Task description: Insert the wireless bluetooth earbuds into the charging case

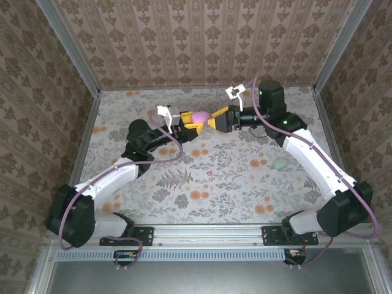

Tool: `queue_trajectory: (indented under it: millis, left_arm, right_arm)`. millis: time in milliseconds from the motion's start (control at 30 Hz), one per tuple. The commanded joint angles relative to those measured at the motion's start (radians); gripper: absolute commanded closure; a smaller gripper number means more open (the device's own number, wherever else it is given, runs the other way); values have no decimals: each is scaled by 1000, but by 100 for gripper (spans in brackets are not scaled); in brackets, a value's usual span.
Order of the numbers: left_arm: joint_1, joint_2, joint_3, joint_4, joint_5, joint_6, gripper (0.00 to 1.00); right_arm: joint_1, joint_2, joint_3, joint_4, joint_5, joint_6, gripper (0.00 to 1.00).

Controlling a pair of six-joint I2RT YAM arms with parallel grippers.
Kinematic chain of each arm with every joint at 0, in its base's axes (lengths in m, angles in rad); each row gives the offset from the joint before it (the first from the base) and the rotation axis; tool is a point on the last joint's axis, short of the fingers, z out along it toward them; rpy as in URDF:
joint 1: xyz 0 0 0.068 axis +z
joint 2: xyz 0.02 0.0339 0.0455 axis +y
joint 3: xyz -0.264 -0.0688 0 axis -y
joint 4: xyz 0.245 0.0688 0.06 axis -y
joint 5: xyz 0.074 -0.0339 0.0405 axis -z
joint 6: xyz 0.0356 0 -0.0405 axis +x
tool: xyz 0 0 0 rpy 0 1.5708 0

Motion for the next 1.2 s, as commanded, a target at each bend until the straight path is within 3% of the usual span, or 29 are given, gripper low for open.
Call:
queue_trajectory:
  millis: [0,1167]
  left_arm:
    - [-6,12,-1,70,-6,-34,70]
    - [-14,-14,-9,29,21,-2,70]
  right_arm:
    - [9,38,36,-79,20,10,35]
    - [11,114,187,-50,148,149,34]
